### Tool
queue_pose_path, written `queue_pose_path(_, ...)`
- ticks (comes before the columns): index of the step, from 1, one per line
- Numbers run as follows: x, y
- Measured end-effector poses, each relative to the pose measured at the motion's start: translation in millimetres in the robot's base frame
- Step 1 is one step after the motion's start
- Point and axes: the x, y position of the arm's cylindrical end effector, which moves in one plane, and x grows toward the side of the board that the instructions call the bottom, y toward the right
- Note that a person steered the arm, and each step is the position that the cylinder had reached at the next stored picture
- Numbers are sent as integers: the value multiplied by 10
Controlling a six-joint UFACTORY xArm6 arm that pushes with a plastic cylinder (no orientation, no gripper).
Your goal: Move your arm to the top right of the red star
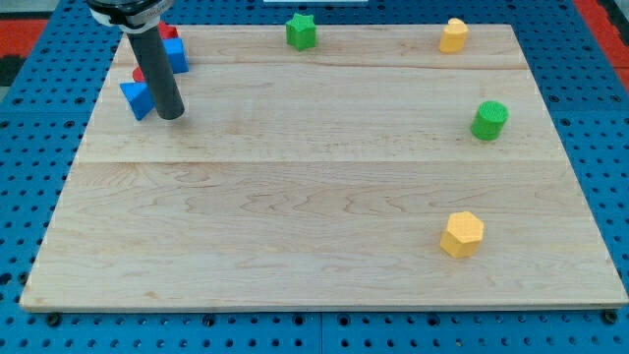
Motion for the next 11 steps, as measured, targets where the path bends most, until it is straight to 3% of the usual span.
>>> queue_pose_path(2,-498,-423)
queue_pose_path(3,-545,-381)
queue_pose_path(5,-420,828)
queue_pose_path(7,-448,972)
queue_pose_path(9,-1402,637)
queue_pose_path(10,-1711,99)
queue_pose_path(11,-1723,-183)
